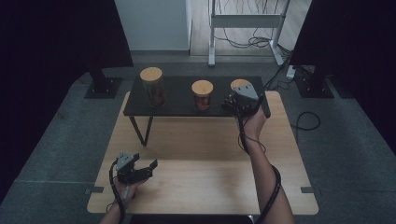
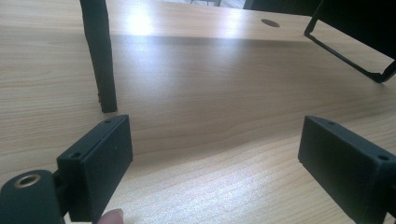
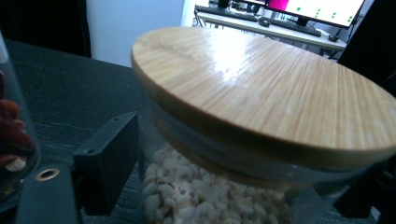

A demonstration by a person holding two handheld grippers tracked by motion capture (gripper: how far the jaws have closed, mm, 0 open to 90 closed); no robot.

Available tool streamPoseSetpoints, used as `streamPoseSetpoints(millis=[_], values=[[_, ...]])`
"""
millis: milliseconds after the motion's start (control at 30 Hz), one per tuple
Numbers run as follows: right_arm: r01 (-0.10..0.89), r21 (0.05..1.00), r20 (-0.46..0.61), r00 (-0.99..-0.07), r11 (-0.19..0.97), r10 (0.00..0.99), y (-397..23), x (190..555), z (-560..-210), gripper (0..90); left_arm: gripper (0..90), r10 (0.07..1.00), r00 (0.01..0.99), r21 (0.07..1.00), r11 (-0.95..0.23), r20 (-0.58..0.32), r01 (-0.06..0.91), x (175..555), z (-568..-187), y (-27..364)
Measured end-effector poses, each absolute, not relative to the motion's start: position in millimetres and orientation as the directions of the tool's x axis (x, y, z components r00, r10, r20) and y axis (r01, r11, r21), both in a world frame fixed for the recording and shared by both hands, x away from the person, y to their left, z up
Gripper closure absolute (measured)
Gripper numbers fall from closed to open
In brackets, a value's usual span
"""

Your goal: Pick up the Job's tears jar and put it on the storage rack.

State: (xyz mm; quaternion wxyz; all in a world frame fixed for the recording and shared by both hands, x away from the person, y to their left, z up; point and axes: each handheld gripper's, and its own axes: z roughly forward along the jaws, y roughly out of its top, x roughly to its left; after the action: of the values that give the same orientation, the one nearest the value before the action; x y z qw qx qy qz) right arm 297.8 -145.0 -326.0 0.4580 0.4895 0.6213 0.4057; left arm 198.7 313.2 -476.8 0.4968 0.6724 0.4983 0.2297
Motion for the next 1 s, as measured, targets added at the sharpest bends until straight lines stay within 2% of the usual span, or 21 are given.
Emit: streamPoseSetpoints(millis=[533,1000], values=[[0.209,0.963,-0.157,-0.075,0.169,0.985,-137.8,284.4,-328.0,7.2,9.5,0.899,0.398,0.900,-0.011,-0.183,0.436,196.7,-476.3,312.4],[0.163,0.975,-0.146,-0.037,0.150,0.989,-130.8,245.1,-334.4,5.0,9.5,0.890,0.425,0.907,-0.034,-0.164,0.420,192.7,-473.9,307.3]])
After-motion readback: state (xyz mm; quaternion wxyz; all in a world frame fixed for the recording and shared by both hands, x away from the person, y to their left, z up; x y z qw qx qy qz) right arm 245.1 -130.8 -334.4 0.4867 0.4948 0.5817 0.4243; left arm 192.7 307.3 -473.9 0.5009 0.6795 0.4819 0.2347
